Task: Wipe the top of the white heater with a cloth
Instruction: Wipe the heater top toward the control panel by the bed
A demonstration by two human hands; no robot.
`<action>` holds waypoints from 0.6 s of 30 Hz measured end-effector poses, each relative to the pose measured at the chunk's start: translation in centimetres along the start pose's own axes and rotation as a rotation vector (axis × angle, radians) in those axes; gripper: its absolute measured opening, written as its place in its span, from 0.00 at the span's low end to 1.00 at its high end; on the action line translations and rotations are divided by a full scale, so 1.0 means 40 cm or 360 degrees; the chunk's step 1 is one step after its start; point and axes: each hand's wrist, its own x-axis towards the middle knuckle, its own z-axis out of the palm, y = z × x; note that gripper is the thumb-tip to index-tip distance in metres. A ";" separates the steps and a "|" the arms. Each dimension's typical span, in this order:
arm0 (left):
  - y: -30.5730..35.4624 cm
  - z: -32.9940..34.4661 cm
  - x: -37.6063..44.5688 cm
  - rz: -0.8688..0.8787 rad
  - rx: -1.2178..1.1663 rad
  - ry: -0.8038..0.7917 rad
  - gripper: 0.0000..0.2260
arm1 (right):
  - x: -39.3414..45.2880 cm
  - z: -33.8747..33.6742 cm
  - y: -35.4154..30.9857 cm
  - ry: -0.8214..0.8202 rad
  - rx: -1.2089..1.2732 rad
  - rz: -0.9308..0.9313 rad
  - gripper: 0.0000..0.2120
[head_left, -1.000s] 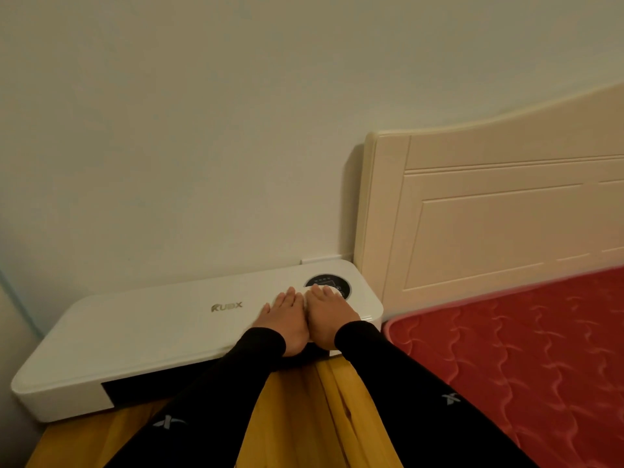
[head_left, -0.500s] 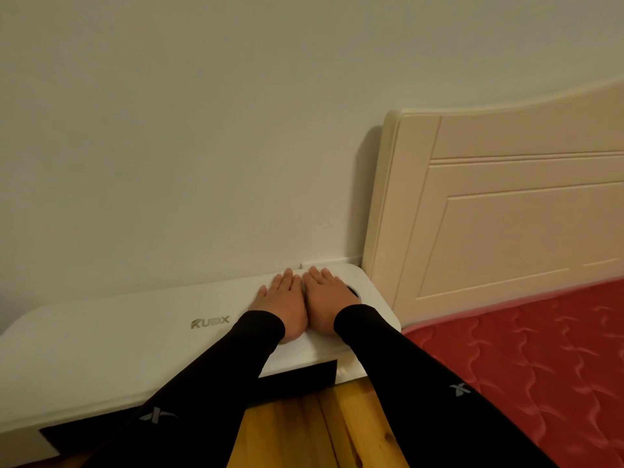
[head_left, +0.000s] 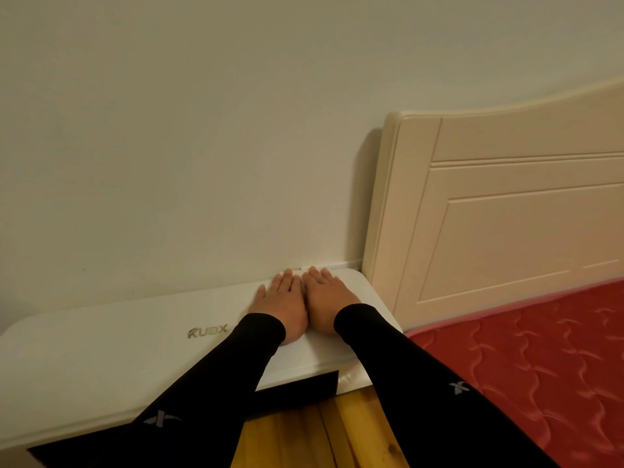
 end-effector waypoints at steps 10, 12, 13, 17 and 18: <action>0.035 0.001 -0.082 -0.0025 0.0041 -0.0047 0.30 | -0.068 0.005 -0.010 -0.0034 -0.0066 0.0012 0.33; 0.043 0.006 -0.105 -0.0029 0.0038 -0.0049 0.30 | -0.088 0.011 -0.012 -0.0041 -0.0101 0.0002 0.33; 0.047 0.009 -0.116 -0.0027 0.0034 -0.0051 0.30 | -0.100 0.013 -0.012 -0.0041 -0.0118 -0.0003 0.33; 0.069 0.019 -0.166 -0.0011 0.0032 -0.0078 0.33 | -0.150 0.030 -0.006 -0.0028 -0.0193 -0.0024 0.32; 0.075 0.021 -0.180 -0.0001 0.0030 -0.0088 0.35 | -0.163 0.035 -0.005 -0.0025 -0.0204 -0.0027 0.32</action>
